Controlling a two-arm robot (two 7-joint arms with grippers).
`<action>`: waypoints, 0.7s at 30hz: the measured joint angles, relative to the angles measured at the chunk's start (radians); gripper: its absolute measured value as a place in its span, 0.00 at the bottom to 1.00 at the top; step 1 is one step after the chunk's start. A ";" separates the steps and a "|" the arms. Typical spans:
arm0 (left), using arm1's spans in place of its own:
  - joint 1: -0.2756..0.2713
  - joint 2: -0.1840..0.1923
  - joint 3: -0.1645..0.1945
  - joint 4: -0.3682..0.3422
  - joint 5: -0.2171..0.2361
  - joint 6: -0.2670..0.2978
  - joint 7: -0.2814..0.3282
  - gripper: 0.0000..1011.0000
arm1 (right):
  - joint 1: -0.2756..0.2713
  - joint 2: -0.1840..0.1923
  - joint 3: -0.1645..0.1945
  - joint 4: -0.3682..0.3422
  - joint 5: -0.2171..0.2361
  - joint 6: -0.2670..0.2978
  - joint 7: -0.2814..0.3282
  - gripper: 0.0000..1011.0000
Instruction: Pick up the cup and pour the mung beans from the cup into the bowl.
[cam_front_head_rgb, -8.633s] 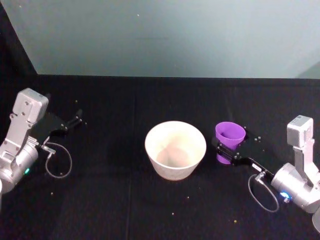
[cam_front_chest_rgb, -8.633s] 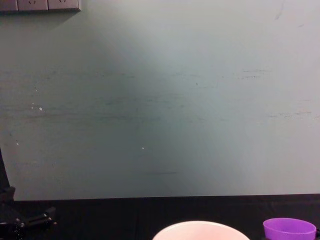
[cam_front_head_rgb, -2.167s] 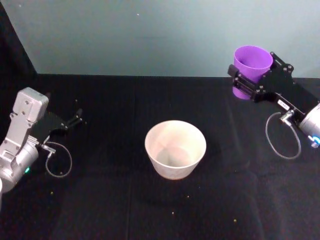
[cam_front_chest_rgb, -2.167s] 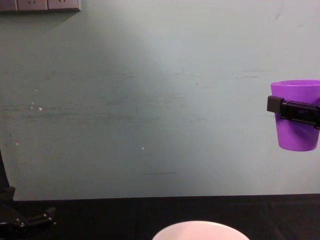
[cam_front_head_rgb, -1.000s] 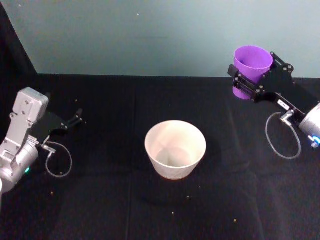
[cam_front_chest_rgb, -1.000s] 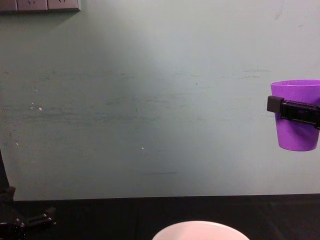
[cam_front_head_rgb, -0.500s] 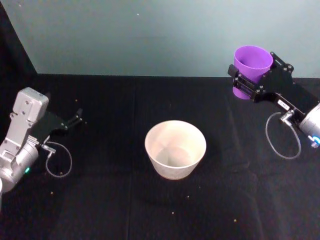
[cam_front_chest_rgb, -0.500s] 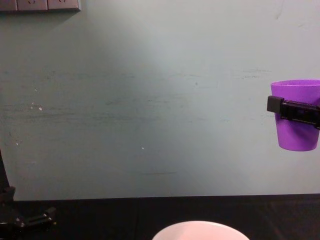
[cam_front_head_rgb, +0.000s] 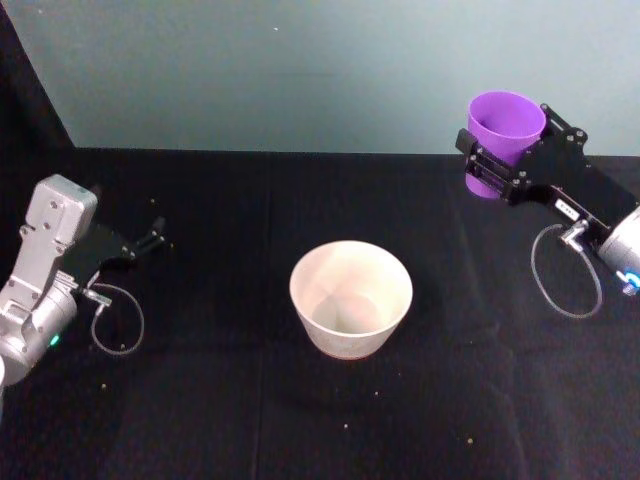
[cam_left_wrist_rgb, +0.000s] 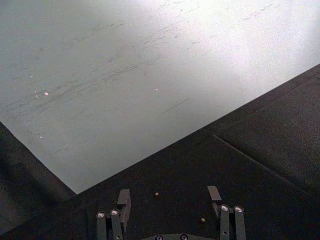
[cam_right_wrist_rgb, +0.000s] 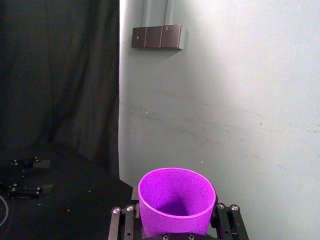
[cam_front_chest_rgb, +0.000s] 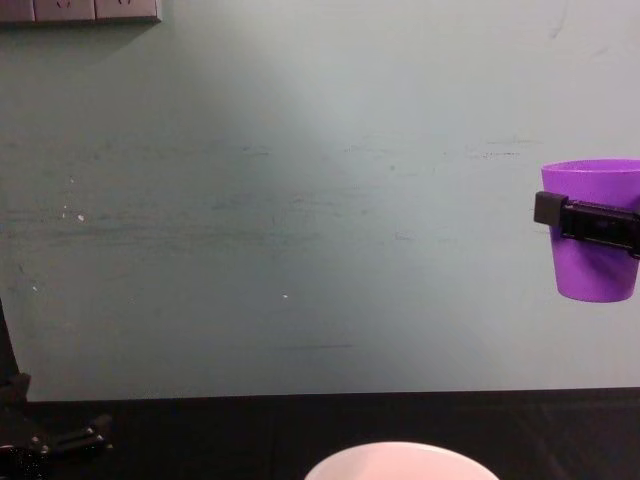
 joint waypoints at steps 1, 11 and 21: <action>0.000 0.000 0.000 0.000 0.000 0.000 0.000 0.99 | 0.000 0.000 0.000 0.000 0.000 0.000 0.000 0.75; 0.000 0.000 0.000 0.000 0.000 0.000 0.000 0.99 | 0.000 0.000 0.000 0.000 0.000 0.000 0.000 0.75; 0.000 0.000 0.000 0.000 0.000 0.000 0.000 0.99 | 0.000 0.000 0.000 0.000 0.000 0.000 0.000 0.75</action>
